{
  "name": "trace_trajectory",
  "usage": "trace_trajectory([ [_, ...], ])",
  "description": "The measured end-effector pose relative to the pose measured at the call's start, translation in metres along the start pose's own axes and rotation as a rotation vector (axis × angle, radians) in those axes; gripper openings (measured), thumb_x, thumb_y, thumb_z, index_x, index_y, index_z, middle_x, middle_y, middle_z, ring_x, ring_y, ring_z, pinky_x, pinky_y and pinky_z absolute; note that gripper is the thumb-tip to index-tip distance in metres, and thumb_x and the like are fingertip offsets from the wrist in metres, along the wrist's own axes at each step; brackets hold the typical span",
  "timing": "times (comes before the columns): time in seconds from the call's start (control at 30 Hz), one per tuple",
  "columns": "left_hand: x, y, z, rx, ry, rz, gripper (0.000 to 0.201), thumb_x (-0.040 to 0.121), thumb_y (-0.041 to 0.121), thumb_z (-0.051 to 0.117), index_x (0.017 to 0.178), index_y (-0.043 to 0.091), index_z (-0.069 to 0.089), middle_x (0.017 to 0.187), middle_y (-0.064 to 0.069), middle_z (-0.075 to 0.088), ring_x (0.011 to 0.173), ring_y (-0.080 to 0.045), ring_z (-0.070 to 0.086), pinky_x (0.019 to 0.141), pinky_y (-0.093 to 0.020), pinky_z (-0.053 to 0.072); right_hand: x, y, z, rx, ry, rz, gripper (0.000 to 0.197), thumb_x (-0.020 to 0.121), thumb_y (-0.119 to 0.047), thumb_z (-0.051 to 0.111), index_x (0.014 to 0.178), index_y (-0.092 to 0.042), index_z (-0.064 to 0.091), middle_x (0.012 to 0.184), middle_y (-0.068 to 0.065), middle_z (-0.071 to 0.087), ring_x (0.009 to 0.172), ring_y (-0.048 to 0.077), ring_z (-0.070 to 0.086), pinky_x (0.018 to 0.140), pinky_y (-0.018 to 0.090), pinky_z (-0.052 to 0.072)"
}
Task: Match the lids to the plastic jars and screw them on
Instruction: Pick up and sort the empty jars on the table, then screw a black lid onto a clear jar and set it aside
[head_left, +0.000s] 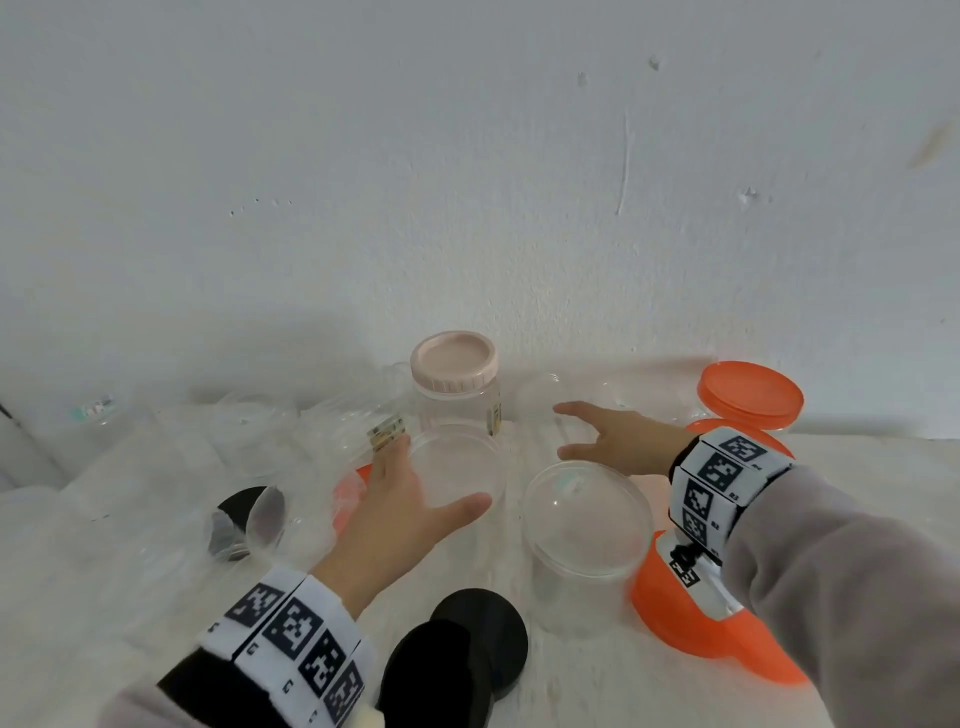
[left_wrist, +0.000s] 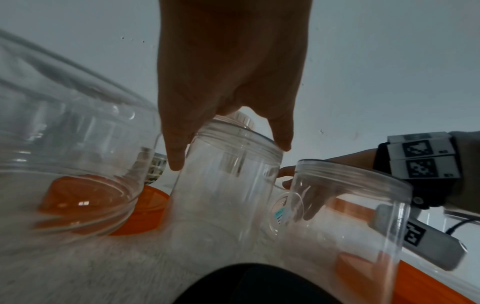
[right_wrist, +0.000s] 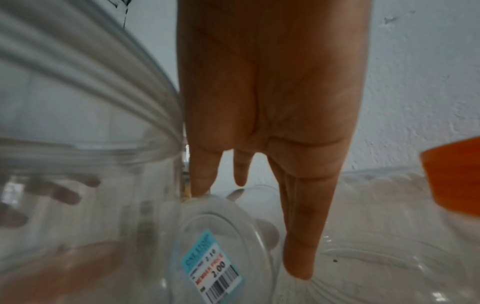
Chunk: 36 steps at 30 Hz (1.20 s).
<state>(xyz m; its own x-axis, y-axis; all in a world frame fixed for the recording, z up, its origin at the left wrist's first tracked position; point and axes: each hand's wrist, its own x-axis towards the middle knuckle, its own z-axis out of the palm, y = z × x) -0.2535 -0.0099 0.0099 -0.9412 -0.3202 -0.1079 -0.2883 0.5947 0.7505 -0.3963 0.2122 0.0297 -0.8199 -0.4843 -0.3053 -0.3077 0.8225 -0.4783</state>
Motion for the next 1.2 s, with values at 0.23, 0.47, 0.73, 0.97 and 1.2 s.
trace_trajectory([
  [0.23, -0.003, 0.0, 0.003, 0.109, 0.021, 0.137, 0.103, 0.073, 0.067, 0.062, 0.151, 0.027, 0.007, 0.157, 0.012, 0.003, 0.143, -0.008, 0.008, 0.109, -0.028, 0.013, 0.011, -0.009, 0.002, 0.087, -0.093, -0.027, 0.068, 0.092, -0.046, 0.058, 0.148, -0.042, 0.021, 0.099, -0.01, 0.05, 0.076, 0.004, 0.052, 0.065, 0.018, 0.046],
  [0.47, -0.002, 0.0, 0.002, 0.118, 0.016, 0.144, 0.1, 0.073, 0.068, 0.06, 0.15, 0.029, 0.009, 0.158, 0.013, 0.001, 0.144, -0.007, 0.005, 0.109, -0.031, 0.013, 0.007, -0.009, 0.001, 0.209, -0.08, 0.063, 0.096, 0.085, -0.033, 0.071, 0.152, -0.035, 0.002, 0.075, -0.002, 0.052, 0.063, 0.012, 0.058, 0.062, 0.024, 0.05],
  [0.73, -0.008, 0.005, 0.003, 0.144, 0.035, 0.123, 0.099, 0.075, 0.069, 0.057, 0.151, 0.026, 0.01, 0.159, 0.009, 0.001, 0.146, -0.013, 0.005, 0.113, -0.035, 0.014, -0.011, -0.017, -0.009, 0.305, -0.061, 0.151, 0.1, 0.08, -0.027, 0.075, 0.152, -0.027, 0.006, 0.129, 0.015, 0.046, 0.099, 0.024, 0.057, 0.077, 0.028, 0.049],
  [0.97, -0.024, 0.001, -0.004, 0.126, 0.041, 0.121, 0.106, 0.077, 0.062, 0.063, 0.151, 0.014, 0.004, 0.155, -0.004, 0.018, 0.141, -0.018, 0.019, 0.112, -0.032, 0.022, -0.026, -0.021, -0.024, 0.4, 0.007, 0.196, 0.085, 0.081, -0.022, 0.072, 0.147, -0.027, 0.019, 0.123, 0.011, 0.041, 0.104, 0.032, 0.052, 0.093, 0.044, 0.049],
  [1.2, -0.053, -0.006, -0.008, 0.293, -0.084, 0.089, 0.093, 0.081, 0.058, 0.062, 0.143, 0.006, 0.018, 0.143, -0.008, 0.03, 0.13, -0.019, 0.034, 0.102, -0.026, 0.034, -0.054, -0.023, -0.031, 0.605, 0.213, 0.164, 0.06, 0.092, -0.027, 0.06, 0.145, -0.017, 0.035, 0.139, 0.017, 0.045, 0.105, 0.03, 0.049, 0.094, 0.052, 0.047],
])
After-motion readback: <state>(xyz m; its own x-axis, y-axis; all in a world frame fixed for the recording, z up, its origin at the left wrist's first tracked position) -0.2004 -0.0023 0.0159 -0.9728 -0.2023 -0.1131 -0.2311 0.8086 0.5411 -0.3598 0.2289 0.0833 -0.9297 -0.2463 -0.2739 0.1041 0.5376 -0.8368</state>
